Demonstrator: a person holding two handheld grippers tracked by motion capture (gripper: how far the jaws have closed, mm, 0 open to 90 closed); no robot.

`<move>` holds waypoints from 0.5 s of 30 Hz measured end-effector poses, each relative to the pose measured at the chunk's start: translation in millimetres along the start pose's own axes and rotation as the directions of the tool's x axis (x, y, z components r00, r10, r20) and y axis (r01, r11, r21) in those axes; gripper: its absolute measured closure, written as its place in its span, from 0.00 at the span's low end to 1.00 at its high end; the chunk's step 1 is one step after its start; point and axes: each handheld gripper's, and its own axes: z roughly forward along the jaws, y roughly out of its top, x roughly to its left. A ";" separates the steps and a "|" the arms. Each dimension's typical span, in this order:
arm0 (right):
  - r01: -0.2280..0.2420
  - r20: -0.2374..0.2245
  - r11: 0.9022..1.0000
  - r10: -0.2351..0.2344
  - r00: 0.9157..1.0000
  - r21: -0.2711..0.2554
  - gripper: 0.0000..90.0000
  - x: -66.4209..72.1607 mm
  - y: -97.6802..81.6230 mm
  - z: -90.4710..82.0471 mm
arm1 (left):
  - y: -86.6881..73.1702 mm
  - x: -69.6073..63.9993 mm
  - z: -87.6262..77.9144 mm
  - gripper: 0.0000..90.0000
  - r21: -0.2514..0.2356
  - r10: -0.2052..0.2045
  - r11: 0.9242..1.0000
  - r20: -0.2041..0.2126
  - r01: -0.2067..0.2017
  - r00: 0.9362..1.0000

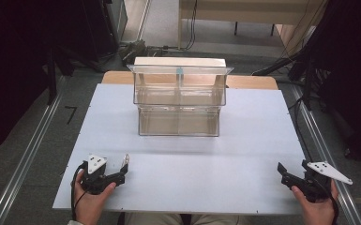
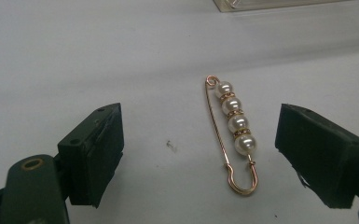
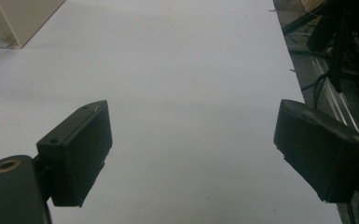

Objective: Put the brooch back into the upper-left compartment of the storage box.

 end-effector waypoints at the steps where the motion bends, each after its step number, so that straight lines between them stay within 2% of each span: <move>1: 0.000 -0.001 1.000 0.000 1.000 0.002 0.11 0.2 -0.1 0.1 | 0.2 -0.6 0.4 0.19 0.006 0.010 1.000 -0.002 -0.010 1.000; 14: -0.004 0.002 1.000 0.004 1.000 0.007 0.11 -0.3 -0.2 0.6 | 1.5 -5.6 5.4 0.25 0.025 0.036 0.999 -0.011 -0.035 0.999; 15: -0.004 0.002 1.000 0.004 1.000 0.007 0.11 -0.2 -0.1 0.6 | 1.7 -6.6 5.7 0.27 0.030 0.048 0.998 -0.014 -0.048 0.999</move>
